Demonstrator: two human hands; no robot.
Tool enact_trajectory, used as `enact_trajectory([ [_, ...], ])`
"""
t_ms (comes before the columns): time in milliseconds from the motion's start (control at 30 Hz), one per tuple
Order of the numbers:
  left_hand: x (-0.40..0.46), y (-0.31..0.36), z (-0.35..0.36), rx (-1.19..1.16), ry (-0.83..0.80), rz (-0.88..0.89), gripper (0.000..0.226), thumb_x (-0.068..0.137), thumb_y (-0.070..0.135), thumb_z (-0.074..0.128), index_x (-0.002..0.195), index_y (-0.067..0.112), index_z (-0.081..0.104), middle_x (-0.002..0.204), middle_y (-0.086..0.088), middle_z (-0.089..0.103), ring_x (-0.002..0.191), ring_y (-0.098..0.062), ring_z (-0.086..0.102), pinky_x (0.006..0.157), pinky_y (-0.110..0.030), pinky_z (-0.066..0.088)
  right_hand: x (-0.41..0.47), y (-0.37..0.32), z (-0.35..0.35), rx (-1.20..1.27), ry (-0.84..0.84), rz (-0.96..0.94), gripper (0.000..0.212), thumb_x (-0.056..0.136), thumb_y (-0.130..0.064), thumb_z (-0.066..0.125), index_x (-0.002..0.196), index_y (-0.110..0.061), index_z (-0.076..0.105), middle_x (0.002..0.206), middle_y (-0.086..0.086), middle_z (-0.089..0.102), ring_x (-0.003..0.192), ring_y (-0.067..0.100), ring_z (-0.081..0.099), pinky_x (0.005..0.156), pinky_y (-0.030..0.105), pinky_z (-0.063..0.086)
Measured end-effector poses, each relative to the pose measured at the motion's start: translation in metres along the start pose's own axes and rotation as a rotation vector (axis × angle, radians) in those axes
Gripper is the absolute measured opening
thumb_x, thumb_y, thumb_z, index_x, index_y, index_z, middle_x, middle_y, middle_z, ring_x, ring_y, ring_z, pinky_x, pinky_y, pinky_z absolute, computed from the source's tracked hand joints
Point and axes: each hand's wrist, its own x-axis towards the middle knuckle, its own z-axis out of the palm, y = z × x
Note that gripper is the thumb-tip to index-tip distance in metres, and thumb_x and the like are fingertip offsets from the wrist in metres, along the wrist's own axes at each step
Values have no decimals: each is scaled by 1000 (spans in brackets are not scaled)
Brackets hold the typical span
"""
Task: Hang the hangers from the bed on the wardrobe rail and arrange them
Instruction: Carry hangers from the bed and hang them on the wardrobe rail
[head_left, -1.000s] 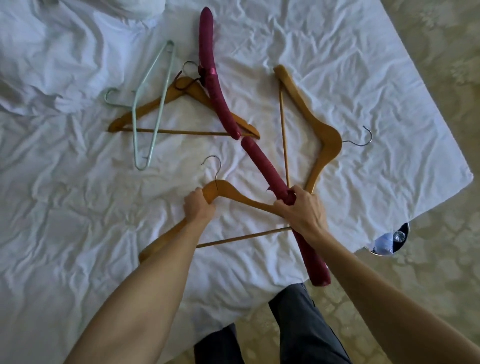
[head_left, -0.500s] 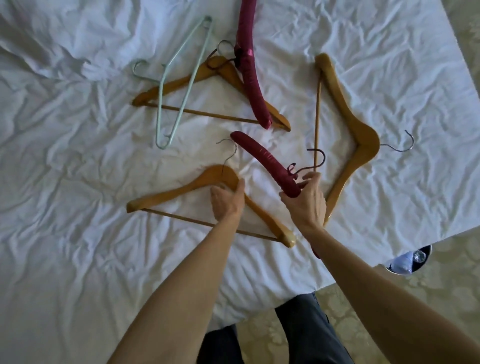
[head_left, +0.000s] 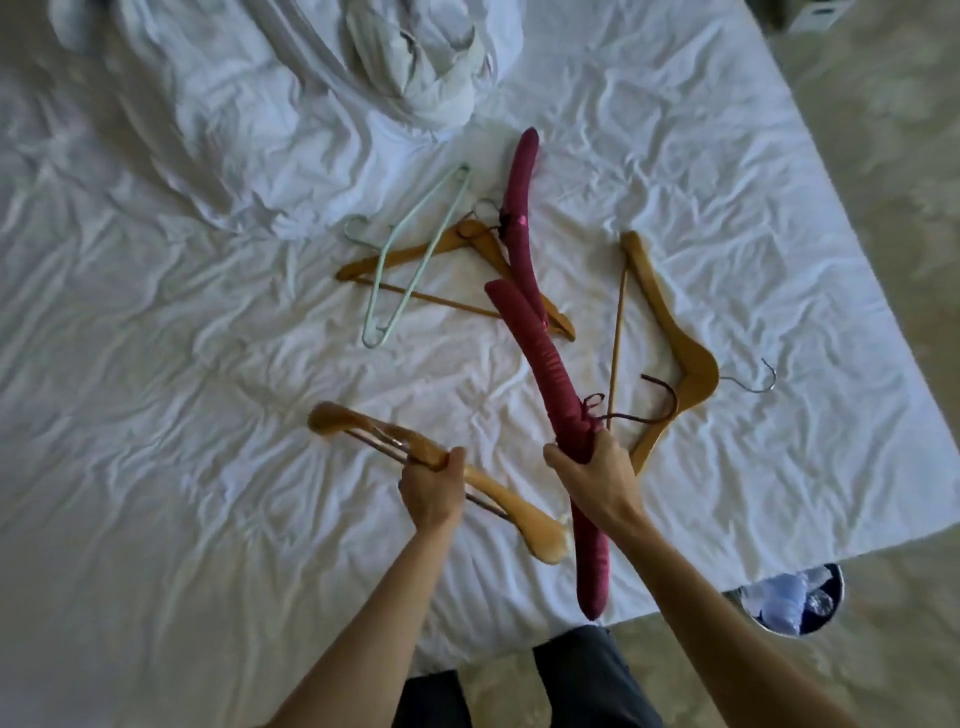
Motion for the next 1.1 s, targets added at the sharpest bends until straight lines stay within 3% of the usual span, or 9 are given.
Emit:
enact_trajectory([
  [100, -37, 16, -47, -99, -35, 7, 16, 86, 26, 73, 80, 11, 70, 74, 3, 69, 83, -22, 69, 76, -32, 52, -37, -40, -20, -118, -64, -138, 22, 81, -35, 70, 84, -19, 56, 69, -1, 64, 56, 15, 62, 52, 32, 51],
  [333, -104, 42, -143, -223, -43, 99, 12, 83, 19, 78, 82, 8, 74, 70, -1, 76, 62, -11, 73, 55, -20, 55, -107, -121, -30, -252, -114, -504, 28, 80, -45, 66, 103, -31, 58, 72, -10, 61, 60, 10, 59, 53, 27, 44],
  [433, -128, 37, -188, -276, 5, 164, 9, 82, 19, 81, 81, 12, 74, 71, 0, 76, 63, -10, 74, 55, -17, 56, -137, -145, -13, -214, -203, -569, 25, 80, -38, 70, 98, -23, 63, 73, -5, 62, 59, 13, 58, 53, 25, 42],
  [567, -160, 13, -257, -370, 66, 216, 12, 79, 19, 82, 83, 12, 73, 74, -5, 76, 69, -17, 75, 61, -25, 59, -194, -171, 25, -209, -348, -614, 20, 80, -32, 73, 89, -16, 65, 67, 1, 63, 54, 13, 54, 51, 24, 42],
  [633, -177, -6, -296, -421, 123, 217, 12, 79, 20, 82, 82, 13, 73, 76, -6, 77, 70, -18, 76, 63, -29, 60, -231, -181, 48, -228, -422, -663, 19, 80, -29, 73, 90, -15, 64, 68, 1, 62, 54, 11, 53, 47, 16, 40],
  [733, -198, -46, -356, -489, 239, 214, 13, 80, 25, 83, 78, 17, 72, 75, -7, 76, 69, -18, 76, 67, -33, 61, -295, -192, 90, -244, -556, -731, 19, 82, -25, 70, 96, -15, 61, 73, 2, 69, 59, 15, 62, 51, 21, 46],
  [900, -249, -136, -467, -582, 433, 224, 14, 83, 26, 81, 80, 23, 68, 68, 8, 71, 56, 0, 69, 52, -11, 51, -421, -206, 177, -265, -762, -832, 17, 84, -26, 69, 96, -19, 59, 71, 5, 72, 55, 8, 65, 54, 22, 48],
  [1000, -286, -203, -538, -608, 516, 220, 18, 81, 27, 82, 94, 22, 71, 81, 5, 74, 70, -9, 73, 64, -20, 58, -502, -210, 239, -271, -871, -907, 17, 85, -28, 70, 95, -19, 60, 71, 7, 72, 60, 14, 66, 60, 29, 53],
  [1100, -332, -273, -594, -551, 581, 207, 22, 83, 27, 80, 101, 21, 69, 85, 10, 69, 74, -5, 67, 56, -11, 49, -580, -203, 292, -297, -995, -975, 20, 85, -30, 71, 98, -18, 62, 74, 6, 72, 62, 13, 68, 61, 28, 50],
])
